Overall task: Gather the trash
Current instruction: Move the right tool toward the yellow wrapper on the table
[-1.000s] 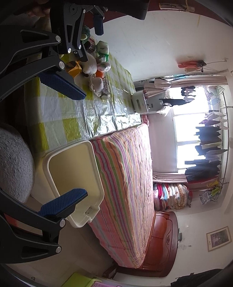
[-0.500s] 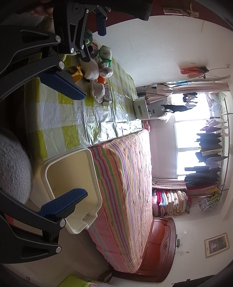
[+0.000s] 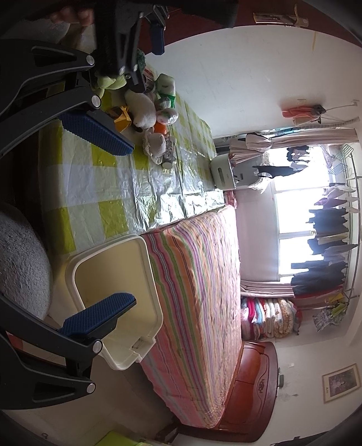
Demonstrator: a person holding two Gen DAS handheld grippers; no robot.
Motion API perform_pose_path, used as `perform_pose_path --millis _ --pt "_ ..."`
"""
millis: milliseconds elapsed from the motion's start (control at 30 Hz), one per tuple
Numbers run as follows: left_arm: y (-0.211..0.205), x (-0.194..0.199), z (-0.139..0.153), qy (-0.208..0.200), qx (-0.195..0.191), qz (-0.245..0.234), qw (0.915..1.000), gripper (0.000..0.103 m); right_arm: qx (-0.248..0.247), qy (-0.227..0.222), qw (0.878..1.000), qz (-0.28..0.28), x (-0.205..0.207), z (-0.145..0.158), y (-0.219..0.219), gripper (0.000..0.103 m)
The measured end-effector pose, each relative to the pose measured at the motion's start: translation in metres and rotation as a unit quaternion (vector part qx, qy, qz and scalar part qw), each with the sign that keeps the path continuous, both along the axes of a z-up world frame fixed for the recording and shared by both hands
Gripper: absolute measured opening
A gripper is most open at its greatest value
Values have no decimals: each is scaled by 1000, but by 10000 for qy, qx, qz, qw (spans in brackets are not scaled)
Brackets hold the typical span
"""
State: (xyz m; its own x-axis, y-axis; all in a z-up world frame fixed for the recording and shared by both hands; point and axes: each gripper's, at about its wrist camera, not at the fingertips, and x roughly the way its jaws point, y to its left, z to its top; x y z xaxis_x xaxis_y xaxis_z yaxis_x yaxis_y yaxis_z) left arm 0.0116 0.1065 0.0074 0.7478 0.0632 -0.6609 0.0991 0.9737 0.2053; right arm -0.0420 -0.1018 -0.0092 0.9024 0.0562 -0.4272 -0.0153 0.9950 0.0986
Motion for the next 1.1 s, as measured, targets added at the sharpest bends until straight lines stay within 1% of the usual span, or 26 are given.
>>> perform_pose_path --millis 33,67,100,133,167,233,267,300,333,400,467,500,533,567,600,633,667,700,733,800,900,933,1000,1033,1067,1100 --pt "10 3 6 164 -367 -3 9992 86 14 4 10000 -7 0 0 0 97" --pt "25 6 19 332 -892 46 9955 86 33 12 10000 -17 0 0 -1 97" --pt "35 6 30 375 -1228 79 9917 86 49 20 10000 -27 0 -1 -2 97" --pt "49 3 50 352 -1670 103 9853 86 83 37 10000 -41 0 -1 -4 97" --pt "64 -5 77 200 -2212 61 9750 86 140 68 9999 -51 1 -1 -6 97" --pt "81 -21 121 -202 -2703 58 9625 86 277 140 9995 -67 3 -3 -9 97" --pt "88 -32 142 -461 -2774 157 9595 86 356 183 9992 -84 5 -5 -11 97" --pt "94 -45 168 -841 -2788 383 9559 86 407 236 9988 -104 7 -8 -12 97" --pt "97 -62 192 -1267 -2858 571 9482 86 430 283 9986 -107 9 -10 -12 97" --pt "94 -82 215 -1701 -2832 600 9420 86 461 393 9981 -70 15 -13 -10 97" --pt "85 -97 230 -2018 -2631 435 9424 86 484 420 9979 -18 20 -14 -7 97" --pt "80 -98 233 -2102 -2489 344 9448 86 490 407 9980 20 22 -13 -5 97" --pt "81 -94 232 -1977 -2467 392 9479 86 485 384 9981 70 24 -11 -2 97" --pt "83 -89 230 -1779 -2579 388 9489 86 477 341 9982 124 25 -9 1 97" --pt "92 -80 226 -1348 -2917 408 9461 86 478 294 9983 158 25 -6 3 97" --pt "97 -78 224 -1274 -3119 432 9405 86 481 243 9983 198 25 -4 5 97" --pt "99 -78 223 -1317 -3186 488 9374 86 486 216 9983 251 25 -1 8 97" --pt "95 -80 224 -1361 -3082 517 9401 86 498 192 9981 305 25 1 10 97" --pt "89 -78 226 -1268 -2993 223 9454 86 509 174 9980 343 25 2 12 97" --pt "86 -76 227 -1195 -2926 133 9487 86 515 191 9976 430 28 4 17 97" --pt "93 -75 225 -1293 -3108 338 9410 86 610 268 9958 632 32 3 25 97" --pt "91 -75 223 -1383 -2998 442 9429 86 617 302 9951 707 34 2 29 97" --pt "93 -73 216 -1311 -2939 318 9463 86 609 418 9936 851 39 -2 36 97" --pt "96 -71 208 -1268 -2775 463 9512 86 627 531 9920 963 44 -4 41 97" --pt "101 -74 201 -1373 -2563 564 9551 86 645 608 9904 1062 47 -6 46 97" --pt "103 -77 191 -1474 -2237 676 9611 86 654 688 9881 1213 51 -8 53 97"
